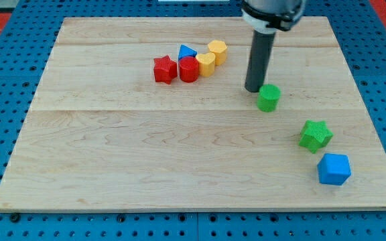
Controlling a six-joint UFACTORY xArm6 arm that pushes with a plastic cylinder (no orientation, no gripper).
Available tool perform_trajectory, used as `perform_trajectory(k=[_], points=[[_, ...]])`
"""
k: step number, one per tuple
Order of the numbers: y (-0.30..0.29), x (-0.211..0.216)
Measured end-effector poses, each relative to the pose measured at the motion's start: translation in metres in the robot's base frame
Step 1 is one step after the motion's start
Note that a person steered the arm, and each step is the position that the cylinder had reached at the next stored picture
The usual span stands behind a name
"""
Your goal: Move the green circle to the top of the green star
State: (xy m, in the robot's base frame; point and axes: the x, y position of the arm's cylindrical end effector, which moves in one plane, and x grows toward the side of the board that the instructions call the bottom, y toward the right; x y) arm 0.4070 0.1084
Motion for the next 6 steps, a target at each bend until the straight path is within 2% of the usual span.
perform_trajectory(k=[2, 5, 6], points=[[0.009, 0.028], [0.065, 0.029], [0.03, 0.029]])
